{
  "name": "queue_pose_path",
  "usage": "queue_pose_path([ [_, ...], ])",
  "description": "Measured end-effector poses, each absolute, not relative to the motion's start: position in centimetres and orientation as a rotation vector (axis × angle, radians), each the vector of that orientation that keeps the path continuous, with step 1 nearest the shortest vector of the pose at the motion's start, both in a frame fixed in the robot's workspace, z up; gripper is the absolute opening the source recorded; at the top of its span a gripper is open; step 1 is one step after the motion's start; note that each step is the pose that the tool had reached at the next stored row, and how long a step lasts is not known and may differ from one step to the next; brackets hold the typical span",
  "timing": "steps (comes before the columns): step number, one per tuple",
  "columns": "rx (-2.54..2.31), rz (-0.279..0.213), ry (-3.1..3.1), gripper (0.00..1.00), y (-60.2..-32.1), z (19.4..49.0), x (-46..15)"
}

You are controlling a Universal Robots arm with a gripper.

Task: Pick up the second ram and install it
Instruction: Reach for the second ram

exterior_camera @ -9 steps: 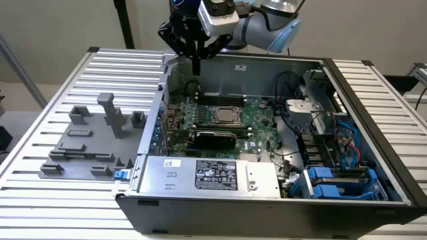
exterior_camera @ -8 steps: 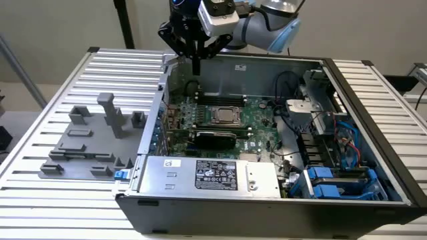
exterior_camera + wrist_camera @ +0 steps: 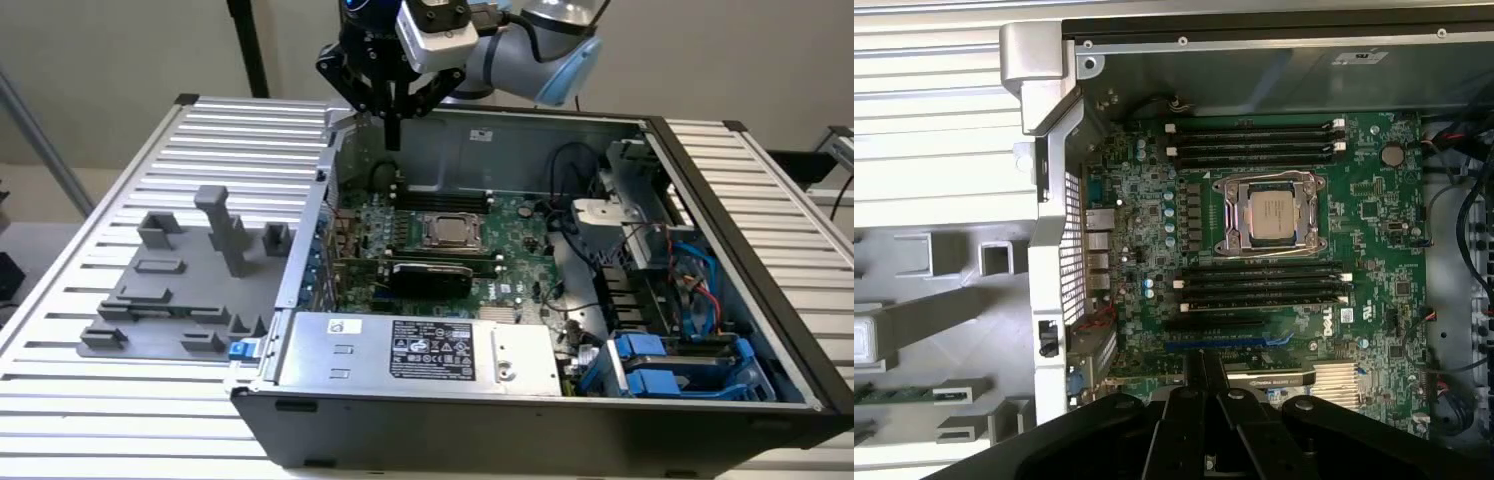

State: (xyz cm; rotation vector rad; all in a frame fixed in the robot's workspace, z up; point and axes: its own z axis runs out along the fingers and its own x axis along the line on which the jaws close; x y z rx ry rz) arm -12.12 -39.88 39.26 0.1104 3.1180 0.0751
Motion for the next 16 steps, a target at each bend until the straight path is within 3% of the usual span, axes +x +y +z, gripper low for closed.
queue_pose_path([
  [16,0.11,0.075,3.118,0.11,-40.7,39.2,-16.7],
])
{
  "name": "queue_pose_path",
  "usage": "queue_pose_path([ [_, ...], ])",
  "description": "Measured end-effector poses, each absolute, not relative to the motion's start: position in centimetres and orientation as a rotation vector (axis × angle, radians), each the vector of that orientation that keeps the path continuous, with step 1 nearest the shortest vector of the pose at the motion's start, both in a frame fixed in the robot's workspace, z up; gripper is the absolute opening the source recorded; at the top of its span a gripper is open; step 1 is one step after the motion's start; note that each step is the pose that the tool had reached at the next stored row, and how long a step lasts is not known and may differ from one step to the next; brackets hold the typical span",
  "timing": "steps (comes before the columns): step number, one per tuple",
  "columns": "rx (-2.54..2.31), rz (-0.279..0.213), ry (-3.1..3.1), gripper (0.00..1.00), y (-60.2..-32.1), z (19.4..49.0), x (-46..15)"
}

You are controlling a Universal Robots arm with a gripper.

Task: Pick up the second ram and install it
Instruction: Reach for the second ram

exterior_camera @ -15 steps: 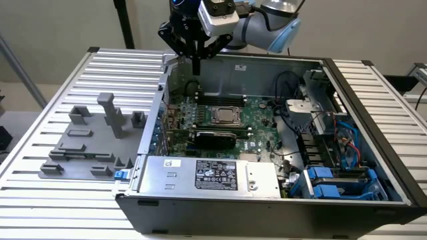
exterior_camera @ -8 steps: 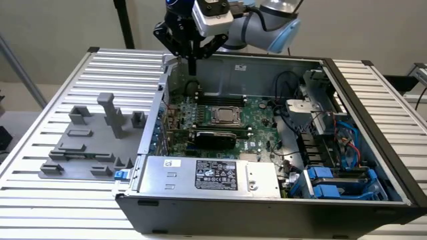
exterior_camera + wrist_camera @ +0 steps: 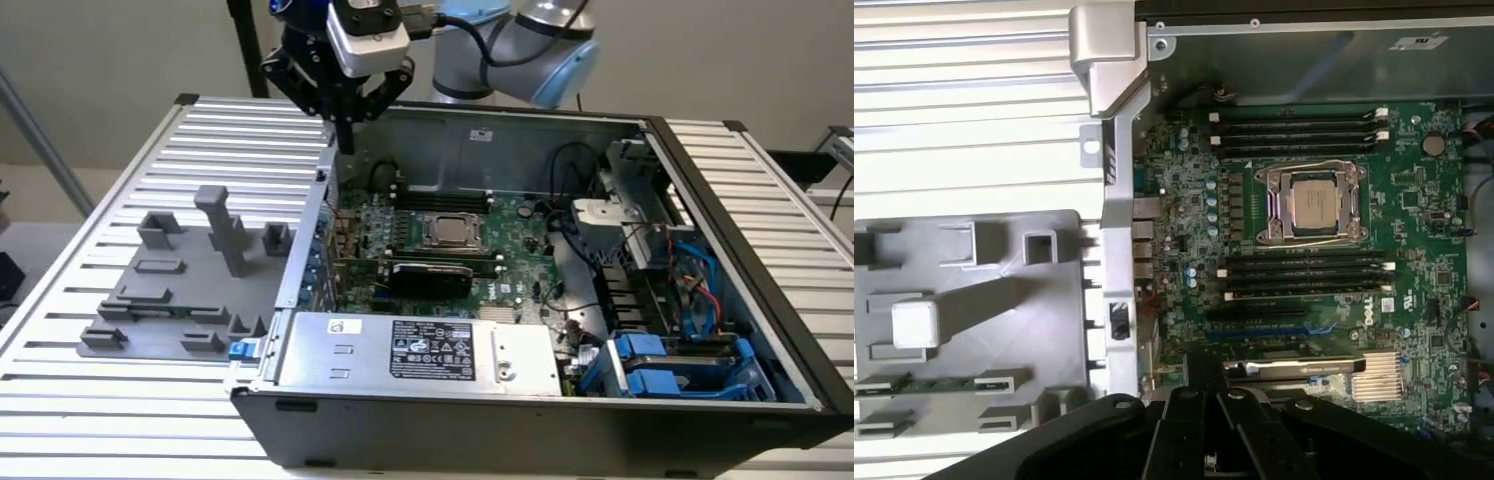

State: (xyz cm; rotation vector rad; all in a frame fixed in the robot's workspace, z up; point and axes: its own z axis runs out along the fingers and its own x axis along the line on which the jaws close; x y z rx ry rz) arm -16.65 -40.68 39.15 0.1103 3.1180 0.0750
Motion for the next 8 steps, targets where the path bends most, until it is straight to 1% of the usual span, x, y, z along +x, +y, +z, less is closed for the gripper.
queue_pose_path([
  [8,0.11,0.075,3.118,0.11,-41.1,38.7,-20.3],
])
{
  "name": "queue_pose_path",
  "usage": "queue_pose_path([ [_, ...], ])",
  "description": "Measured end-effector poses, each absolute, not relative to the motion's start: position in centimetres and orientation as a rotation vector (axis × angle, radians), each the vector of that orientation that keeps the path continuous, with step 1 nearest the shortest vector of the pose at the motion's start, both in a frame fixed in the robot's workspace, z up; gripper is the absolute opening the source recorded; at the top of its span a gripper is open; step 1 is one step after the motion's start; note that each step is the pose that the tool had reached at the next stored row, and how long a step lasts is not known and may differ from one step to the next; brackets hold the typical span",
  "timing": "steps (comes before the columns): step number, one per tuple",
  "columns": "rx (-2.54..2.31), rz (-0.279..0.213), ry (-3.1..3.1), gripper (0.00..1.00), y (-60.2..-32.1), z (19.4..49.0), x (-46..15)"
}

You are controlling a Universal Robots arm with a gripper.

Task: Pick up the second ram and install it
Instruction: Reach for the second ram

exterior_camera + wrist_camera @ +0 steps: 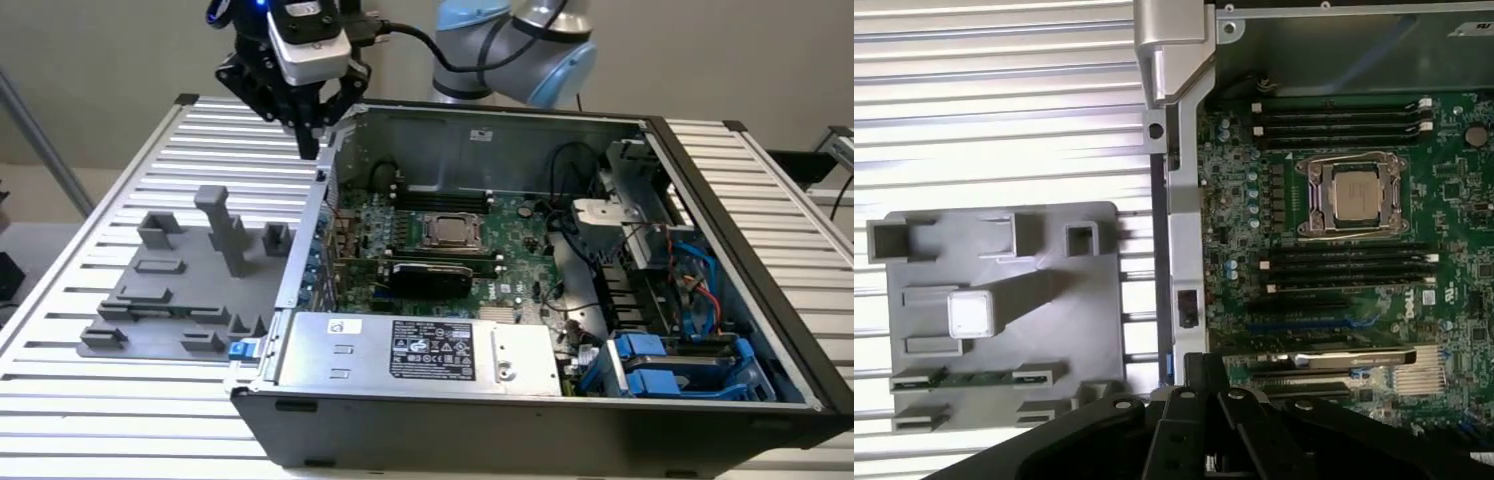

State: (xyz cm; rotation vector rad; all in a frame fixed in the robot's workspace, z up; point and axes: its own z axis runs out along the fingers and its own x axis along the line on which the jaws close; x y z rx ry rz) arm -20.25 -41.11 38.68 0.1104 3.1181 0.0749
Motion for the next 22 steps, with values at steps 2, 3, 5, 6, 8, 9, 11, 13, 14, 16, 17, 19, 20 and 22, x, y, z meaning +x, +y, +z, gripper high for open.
queue_pose_path([
  [2,0.11,0.075,3.118,0.11,-41.2,38.5,-21.2],
  [3,0.11,0.075,3.118,0.11,-41.2,38.4,-21.6],
  [5,0.11,0.075,3.118,0.11,-41.3,38.2,-22.5],
  [6,0.11,0.075,3.118,0.11,-41.4,38.1,-23.0],
  [8,0.111,0.075,3.118,0.11,-41.4,37.8,-23.9],
  [9,0.111,0.075,3.118,0.11,-41.5,37.7,-24.3],
  [11,0.11,0.075,3.118,0.11,-41.6,37.5,-25.3],
  [13,0.11,0.075,3.118,0.11,-41.7,37.4,-26.2],
  [14,0.111,0.075,3.118,0.11,-41.7,37.3,-26.6],
  [16,0.11,0.075,3.118,0.11,-41.9,37.1,-27.5],
  [17,0.11,0.075,3.118,0.11,-42.0,37.0,-28.0],
  [19,0.11,0.075,3.118,0.11,-42.2,36.9,-28.9],
  [20,0.111,0.075,3.118,0.11,-42.3,36.8,-29.4],
  [22,0.11,0.075,3.118,0.11,-42.5,36.6,-30.3],
])
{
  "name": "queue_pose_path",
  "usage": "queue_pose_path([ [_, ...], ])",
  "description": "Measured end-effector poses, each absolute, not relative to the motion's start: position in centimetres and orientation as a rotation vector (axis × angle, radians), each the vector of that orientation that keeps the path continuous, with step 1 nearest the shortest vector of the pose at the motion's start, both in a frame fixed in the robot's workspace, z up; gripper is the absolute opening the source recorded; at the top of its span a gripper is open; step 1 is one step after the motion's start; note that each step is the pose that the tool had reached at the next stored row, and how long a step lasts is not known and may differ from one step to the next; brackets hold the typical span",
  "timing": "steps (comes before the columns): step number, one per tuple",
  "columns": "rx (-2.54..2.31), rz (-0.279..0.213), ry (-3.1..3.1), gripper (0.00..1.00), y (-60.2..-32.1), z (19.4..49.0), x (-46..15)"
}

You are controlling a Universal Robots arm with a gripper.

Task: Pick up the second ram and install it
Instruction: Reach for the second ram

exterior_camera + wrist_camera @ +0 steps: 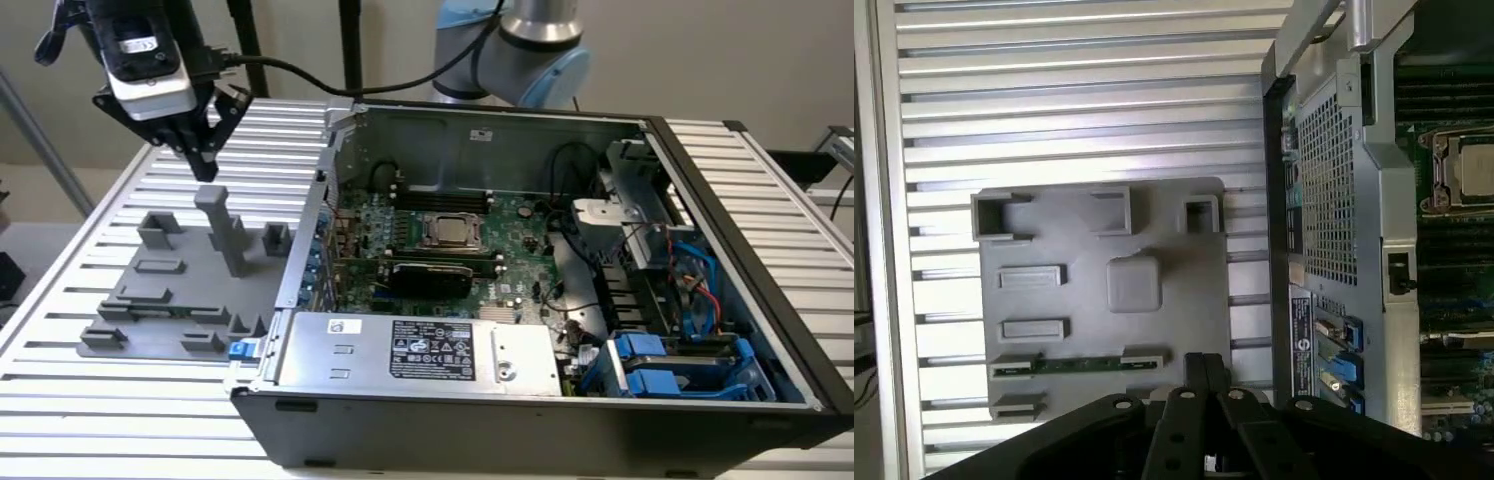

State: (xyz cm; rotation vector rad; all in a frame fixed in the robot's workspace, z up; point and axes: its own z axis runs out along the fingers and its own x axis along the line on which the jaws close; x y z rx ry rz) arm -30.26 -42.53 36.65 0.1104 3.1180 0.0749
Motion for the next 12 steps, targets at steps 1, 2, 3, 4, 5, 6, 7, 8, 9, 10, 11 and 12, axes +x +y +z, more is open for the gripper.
queue_pose_path([
  [1,0.11,0.075,3.118,0.11,-42.7,36.6,-30.7],
  [2,0.11,0.075,3.118,0.11,-42.8,36.5,-31.2],
  [3,0.11,0.075,3.118,0.11,-42.9,36.4,-31.6],
  [4,0.11,0.075,3.118,0.11,-43.0,36.4,-32.1],
  [5,0.11,0.075,3.118,0.11,-43.2,36.3,-32.5],
  [6,0.11,0.075,3.118,0.11,-43.3,36.2,-33.0],
  [7,0.11,0.075,3.118,0.11,-43.4,36.2,-33.4],
  [8,0.111,0.075,3.118,0.11,-43.6,36.1,-33.8],
  [9,0.111,0.075,3.118,0.11,-43.7,36.0,-34.3],
  [10,0.11,0.075,3.118,0.11,-43.9,35.9,-34.7],
  [11,0.11,0.075,3.118,0.11,-44.0,35.9,-35.1],
  [12,0.11,0.075,3.118,0.11,-44.1,35.8,-35.5],
])
